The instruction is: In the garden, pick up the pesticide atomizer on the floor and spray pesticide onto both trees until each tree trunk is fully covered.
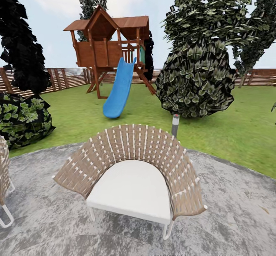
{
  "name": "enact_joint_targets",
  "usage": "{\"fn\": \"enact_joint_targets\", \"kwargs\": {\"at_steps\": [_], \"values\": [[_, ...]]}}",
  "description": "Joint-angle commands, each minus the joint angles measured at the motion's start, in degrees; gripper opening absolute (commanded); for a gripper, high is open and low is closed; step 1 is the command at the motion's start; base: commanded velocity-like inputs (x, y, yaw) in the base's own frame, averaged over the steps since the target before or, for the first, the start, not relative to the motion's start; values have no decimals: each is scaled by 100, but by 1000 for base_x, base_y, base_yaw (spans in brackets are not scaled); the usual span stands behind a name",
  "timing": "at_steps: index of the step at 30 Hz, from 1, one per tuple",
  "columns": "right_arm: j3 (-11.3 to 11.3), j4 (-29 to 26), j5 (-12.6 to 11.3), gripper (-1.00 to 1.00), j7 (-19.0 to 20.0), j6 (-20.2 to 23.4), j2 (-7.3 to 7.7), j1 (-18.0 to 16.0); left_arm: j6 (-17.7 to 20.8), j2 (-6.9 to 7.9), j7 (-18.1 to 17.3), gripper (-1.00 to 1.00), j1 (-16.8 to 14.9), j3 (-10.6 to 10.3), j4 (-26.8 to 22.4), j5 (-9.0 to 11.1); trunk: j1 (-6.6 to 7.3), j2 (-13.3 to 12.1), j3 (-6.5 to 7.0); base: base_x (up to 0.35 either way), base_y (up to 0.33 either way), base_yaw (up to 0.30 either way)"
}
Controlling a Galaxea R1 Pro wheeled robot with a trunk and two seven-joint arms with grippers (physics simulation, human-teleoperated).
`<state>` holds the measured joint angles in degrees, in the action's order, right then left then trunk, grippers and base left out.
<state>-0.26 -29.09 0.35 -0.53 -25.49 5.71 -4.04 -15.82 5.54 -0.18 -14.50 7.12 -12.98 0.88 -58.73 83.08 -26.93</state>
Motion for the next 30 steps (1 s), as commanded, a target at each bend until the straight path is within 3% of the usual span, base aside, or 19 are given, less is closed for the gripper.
{"fn": "enact_joint_targets", "kwargs": {"at_steps": [1, 9, 15, 30], "values": [[0, 0, 0, 100, 0, 0, 0, 0, 0, 0, 0, 100, 0, 0, 0, 0, 0, 0, 0, -3, 272, -280], [0, 0, 0, 100, 0, 0, 0, 0, -7, 0, -6, 100, 0, -7, -6, -13, 0, 0, 0, -1, 74, -295], [0, 0, 0, 100, 0, 0, -6, 0, -9, 0, -14, 100, 0, -21, -7, -33, 0, 0, 0, 0, 1, -73], [0, 0, -7, 100, 0, 0, -18, 0, -9, 0, -9, 100, 0, -9, -3, -9, -329, 602, -269, 0, 0, -46]]}}
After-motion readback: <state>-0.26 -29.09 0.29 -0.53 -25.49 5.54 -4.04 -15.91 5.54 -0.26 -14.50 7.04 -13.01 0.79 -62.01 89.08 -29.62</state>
